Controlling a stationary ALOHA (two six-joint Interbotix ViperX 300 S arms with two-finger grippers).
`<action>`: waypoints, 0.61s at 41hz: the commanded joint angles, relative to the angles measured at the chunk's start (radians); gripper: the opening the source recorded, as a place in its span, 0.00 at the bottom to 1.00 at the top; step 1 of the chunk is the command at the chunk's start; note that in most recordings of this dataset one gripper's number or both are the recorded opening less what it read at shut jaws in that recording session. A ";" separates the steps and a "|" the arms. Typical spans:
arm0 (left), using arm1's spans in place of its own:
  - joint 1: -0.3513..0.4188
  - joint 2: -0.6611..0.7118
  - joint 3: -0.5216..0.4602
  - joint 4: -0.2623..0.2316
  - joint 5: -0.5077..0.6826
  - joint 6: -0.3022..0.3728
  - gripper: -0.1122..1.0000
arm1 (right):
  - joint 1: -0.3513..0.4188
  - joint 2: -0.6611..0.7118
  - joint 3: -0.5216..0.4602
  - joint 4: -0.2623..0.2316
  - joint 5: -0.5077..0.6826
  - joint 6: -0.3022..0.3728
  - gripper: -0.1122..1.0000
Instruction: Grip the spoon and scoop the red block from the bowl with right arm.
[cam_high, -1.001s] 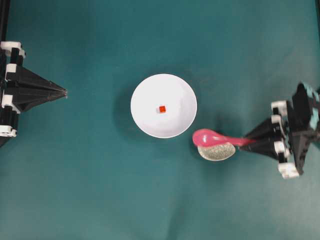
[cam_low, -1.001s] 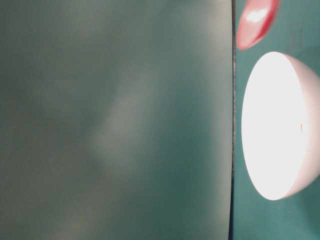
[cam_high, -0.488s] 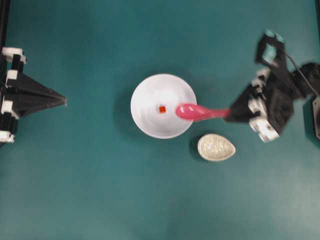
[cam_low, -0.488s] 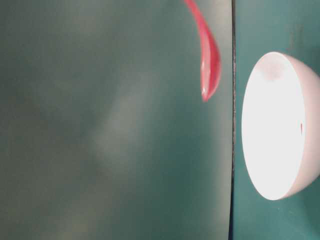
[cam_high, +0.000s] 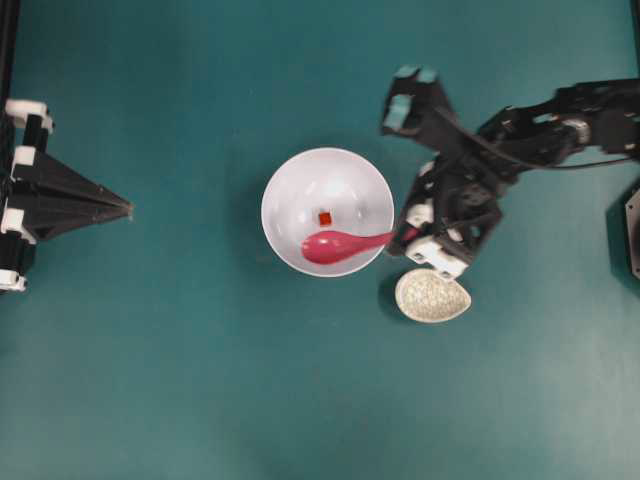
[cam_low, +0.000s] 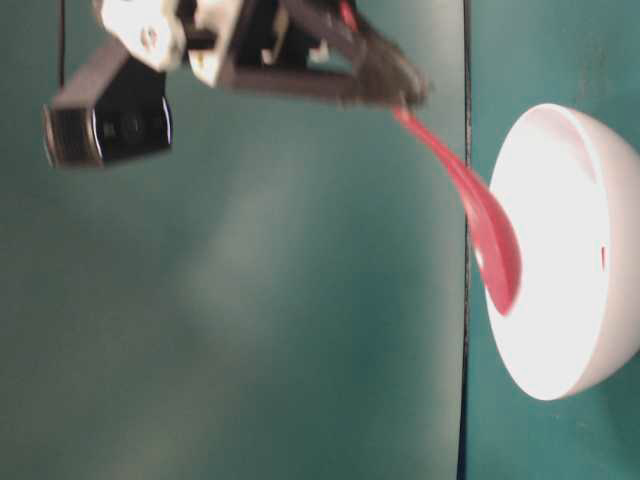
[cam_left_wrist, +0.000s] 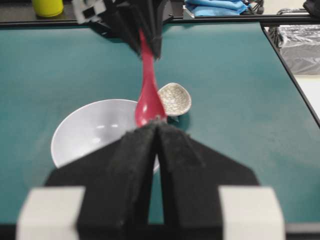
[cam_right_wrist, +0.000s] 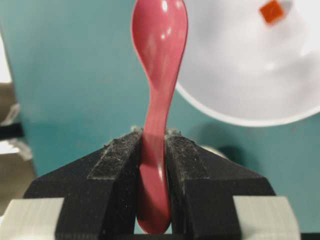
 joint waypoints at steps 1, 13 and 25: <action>-0.012 0.003 -0.025 0.003 -0.008 0.000 0.10 | -0.005 0.023 -0.061 -0.032 0.017 0.032 0.28; -0.025 0.003 -0.025 0.003 -0.008 0.002 0.10 | -0.009 0.049 -0.075 -0.270 0.103 0.256 0.28; -0.025 0.003 -0.025 0.003 -0.009 0.018 0.10 | -0.011 0.060 -0.086 -0.411 0.153 0.393 0.28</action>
